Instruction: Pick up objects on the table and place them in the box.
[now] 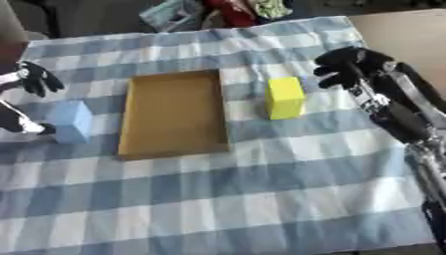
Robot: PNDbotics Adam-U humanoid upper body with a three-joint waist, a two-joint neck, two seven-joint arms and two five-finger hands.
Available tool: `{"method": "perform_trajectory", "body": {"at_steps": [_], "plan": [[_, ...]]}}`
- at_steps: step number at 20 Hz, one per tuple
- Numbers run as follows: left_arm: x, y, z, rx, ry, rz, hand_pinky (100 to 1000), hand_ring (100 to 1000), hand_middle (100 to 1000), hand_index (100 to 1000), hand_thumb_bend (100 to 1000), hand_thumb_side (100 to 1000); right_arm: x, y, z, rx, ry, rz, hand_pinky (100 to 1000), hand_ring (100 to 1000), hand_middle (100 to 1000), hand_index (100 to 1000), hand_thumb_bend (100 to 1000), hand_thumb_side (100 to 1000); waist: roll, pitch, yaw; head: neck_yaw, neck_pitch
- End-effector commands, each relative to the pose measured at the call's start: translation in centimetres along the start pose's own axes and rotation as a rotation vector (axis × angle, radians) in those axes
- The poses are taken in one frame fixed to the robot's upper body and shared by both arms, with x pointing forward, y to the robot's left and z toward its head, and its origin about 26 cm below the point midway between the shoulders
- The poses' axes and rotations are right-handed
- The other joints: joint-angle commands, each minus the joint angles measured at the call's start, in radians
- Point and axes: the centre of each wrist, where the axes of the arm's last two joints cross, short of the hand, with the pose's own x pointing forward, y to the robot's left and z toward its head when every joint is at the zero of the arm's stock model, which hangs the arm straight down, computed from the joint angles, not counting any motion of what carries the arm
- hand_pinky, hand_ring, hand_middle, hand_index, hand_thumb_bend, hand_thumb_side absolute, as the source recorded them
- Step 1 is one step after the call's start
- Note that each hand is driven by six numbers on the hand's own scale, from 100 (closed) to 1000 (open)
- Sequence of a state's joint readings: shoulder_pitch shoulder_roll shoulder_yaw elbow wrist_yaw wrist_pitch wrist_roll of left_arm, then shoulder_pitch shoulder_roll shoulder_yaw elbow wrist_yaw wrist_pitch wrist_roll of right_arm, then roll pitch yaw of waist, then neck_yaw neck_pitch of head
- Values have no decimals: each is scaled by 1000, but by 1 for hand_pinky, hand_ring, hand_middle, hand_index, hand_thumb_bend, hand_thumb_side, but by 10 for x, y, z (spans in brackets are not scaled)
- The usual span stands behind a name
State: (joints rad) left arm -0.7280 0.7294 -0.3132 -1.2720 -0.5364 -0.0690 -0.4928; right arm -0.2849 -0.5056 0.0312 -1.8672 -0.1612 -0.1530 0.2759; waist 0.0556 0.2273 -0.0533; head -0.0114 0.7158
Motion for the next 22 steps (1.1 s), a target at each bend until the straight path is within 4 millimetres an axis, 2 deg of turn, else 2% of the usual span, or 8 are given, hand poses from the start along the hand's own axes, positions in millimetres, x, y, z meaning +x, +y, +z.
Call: {"method": "perform_trajectory", "body": {"at_steps": [1,8,14,17,22], "plan": [[-2,10,1,31,12,-28,713,664,678,802,589,126,4,-4,-2,4,-13,19,695,762,741,763,100,675,-3,-17,0,1,2],[-6,-1,-7,-24,22,-26,710,657,665,800,569,116,4,-4,-2,4,-13,18,695,762,741,763,100,678,-6,-16,-4,1,4],[-7,-6,-9,-57,20,-30,684,609,612,773,552,108,3,-3,-2,5,-11,16,695,762,741,763,100,680,-5,-15,-5,0,5],[-6,-4,-8,-45,17,-34,647,552,546,721,513,100,3,-3,-2,5,-9,16,695,762,741,763,100,683,-5,-16,-5,-1,5],[-1,7,-4,7,-4,-29,637,540,530,706,517,103,2,-3,-2,5,-6,15,695,762,741,764,100,687,-4,-17,-5,-3,5]]}}
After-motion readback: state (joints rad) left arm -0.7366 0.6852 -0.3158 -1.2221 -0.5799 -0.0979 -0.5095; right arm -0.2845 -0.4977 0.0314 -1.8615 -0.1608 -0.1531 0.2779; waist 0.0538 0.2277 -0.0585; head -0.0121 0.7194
